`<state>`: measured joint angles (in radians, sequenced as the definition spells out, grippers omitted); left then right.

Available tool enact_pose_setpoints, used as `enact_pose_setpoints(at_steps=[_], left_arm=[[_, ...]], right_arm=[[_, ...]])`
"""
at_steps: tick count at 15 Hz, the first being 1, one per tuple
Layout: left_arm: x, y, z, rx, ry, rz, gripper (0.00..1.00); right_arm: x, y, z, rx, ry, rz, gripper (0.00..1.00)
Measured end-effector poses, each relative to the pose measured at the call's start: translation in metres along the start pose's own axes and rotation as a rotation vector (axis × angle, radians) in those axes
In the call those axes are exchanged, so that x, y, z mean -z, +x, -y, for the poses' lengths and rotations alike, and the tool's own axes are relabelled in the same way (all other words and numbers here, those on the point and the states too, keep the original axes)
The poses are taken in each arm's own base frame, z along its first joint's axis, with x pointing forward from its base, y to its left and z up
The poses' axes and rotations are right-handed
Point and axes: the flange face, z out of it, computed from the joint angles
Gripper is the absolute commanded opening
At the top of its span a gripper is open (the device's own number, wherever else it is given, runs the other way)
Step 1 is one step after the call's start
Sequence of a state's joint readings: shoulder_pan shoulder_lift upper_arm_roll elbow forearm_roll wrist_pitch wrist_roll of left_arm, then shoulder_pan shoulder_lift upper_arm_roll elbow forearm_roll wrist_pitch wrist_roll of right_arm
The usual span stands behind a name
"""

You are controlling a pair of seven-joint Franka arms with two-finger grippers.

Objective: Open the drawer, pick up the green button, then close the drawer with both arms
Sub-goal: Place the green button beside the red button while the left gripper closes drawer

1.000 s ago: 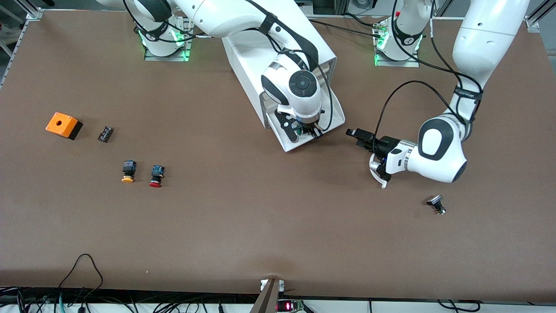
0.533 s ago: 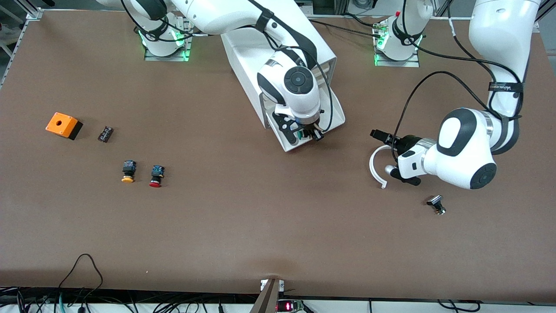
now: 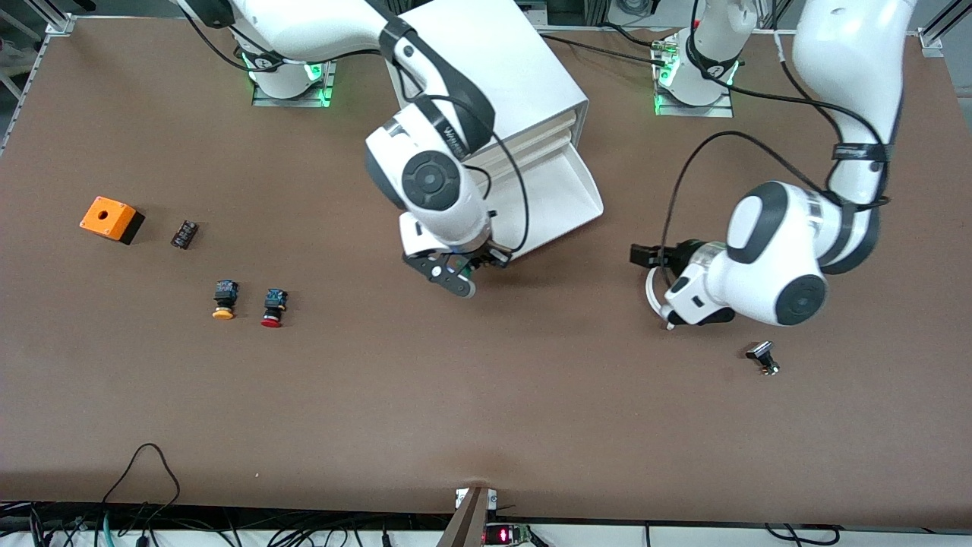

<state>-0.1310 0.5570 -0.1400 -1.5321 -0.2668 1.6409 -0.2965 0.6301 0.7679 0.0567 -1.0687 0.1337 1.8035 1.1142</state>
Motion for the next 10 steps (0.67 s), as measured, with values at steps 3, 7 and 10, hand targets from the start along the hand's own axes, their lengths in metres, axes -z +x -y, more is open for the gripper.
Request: enact_pose_setpoints(at_steps=[3,7,10], left_arm=[[-0.038,0.008,-0.034,0.062,-0.001,-0.084,1.00],[-0.086,0.008,-0.052,0.091,0.000,-0.145,1.00],[-0.113,-0.002,-0.070,0.149,0.013,-0.150,1.00]], right_arm=[[0.016,0.052,-0.043,0.159,-0.077,0.017,0.00],[-0.006,0.105,-0.103,0.374,-0.129,0.006,0.00],[-0.037,0.127,-0.147,0.521,-0.147,0.001,0.00]])
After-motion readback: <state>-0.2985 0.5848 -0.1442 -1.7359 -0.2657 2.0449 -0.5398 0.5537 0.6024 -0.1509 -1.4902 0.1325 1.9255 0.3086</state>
